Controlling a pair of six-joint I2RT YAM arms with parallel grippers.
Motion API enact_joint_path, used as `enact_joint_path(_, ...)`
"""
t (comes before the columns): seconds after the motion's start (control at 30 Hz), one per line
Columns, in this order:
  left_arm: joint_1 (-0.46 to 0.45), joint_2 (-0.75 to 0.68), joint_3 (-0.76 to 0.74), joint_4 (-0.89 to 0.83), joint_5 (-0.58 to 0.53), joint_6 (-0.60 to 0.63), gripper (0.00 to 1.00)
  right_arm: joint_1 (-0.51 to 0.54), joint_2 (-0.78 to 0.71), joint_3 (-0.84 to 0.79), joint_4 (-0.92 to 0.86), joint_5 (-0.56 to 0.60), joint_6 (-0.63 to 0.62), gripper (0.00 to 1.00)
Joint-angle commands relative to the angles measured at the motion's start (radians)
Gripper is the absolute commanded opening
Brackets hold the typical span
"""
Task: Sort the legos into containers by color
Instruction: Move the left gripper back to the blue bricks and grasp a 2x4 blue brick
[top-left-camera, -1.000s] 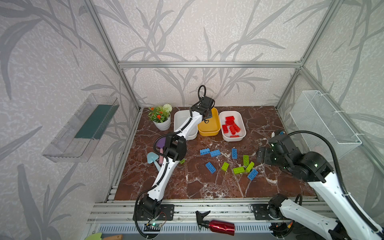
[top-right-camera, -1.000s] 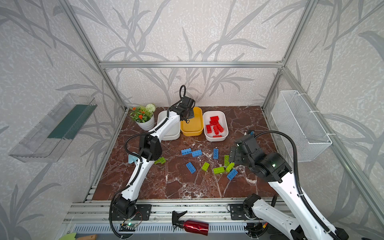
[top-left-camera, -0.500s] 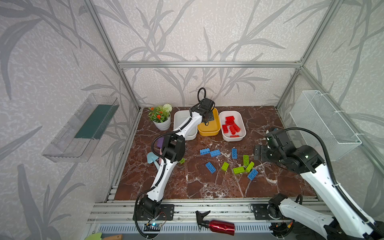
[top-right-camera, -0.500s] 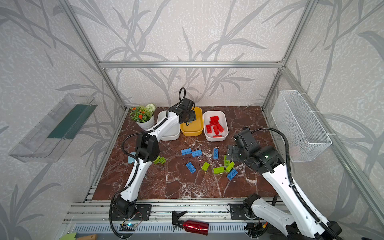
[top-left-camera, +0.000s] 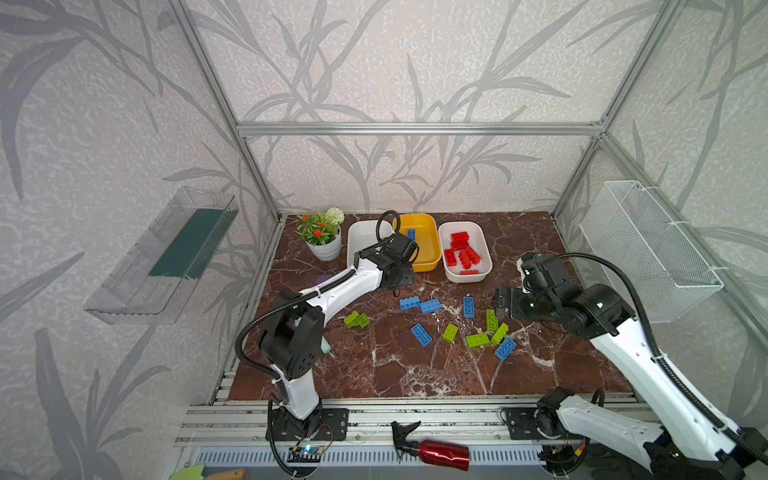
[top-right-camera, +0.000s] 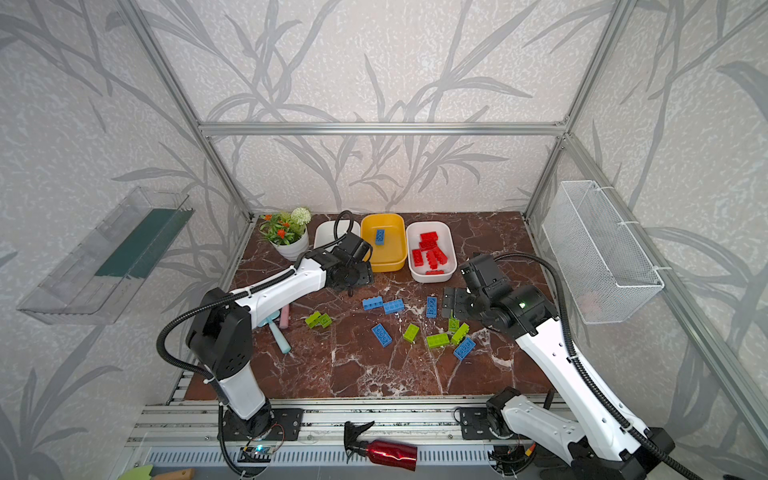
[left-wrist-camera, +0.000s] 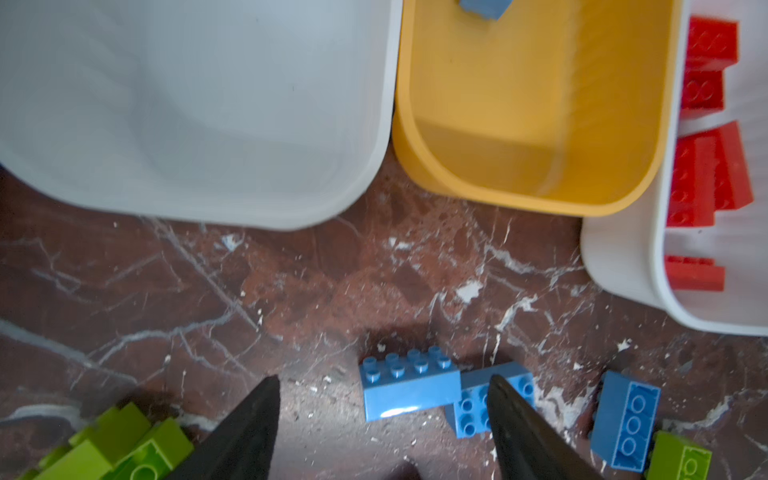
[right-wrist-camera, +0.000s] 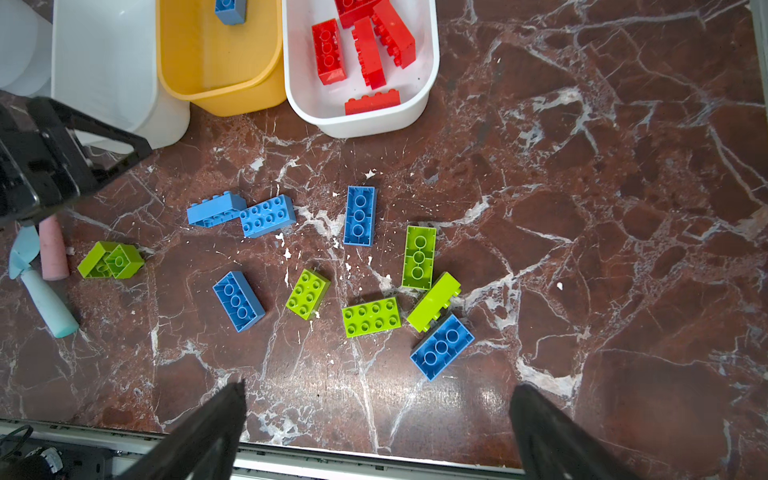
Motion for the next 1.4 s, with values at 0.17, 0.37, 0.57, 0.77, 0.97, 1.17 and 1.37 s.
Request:
enact_joint_path(0.17, -0.090, -0.037, -0.176, 0.105, 0.080, -0.096, 0.78, 0.153, 0.022, 0.038, -0.106, 0.114, 0.124, 0.99)
enact_joint_path(0.37, -0.108, -0.058, -0.177, 0.093, 0.031, -0.110, 0.78, 0.182, -0.039, 0.001, -0.128, 0.111, 0.153, 0.99)
enact_joint_path(0.57, -0.121, -0.030, -0.094, 0.029, -0.020, -0.134, 0.80, 0.182, -0.005, 0.038, -0.122, 0.059, 0.093, 0.99)
enact_joint_path(0.77, -0.123, 0.060, 0.006, -0.031, -0.064, -0.128, 0.83, 0.182, -0.093, -0.006, -0.123, 0.056, 0.115, 0.99)
enact_joint_path(0.97, -0.122, 0.147, 0.083, -0.058, -0.061, -0.110, 0.86, 0.180, -0.155, -0.031, -0.148, 0.075, 0.132, 0.99)
enact_joint_path(1.17, -0.120, 0.206, 0.139, -0.140, -0.108, -0.115, 0.86, 0.181, -0.195, -0.041, -0.158, 0.105, 0.130, 0.99)
enact_joint_path(1.37, -0.118, 0.223, 0.105, -0.122, -0.093, -0.134, 0.86, 0.181, -0.202, -0.031, -0.179, 0.135, 0.093, 0.99)
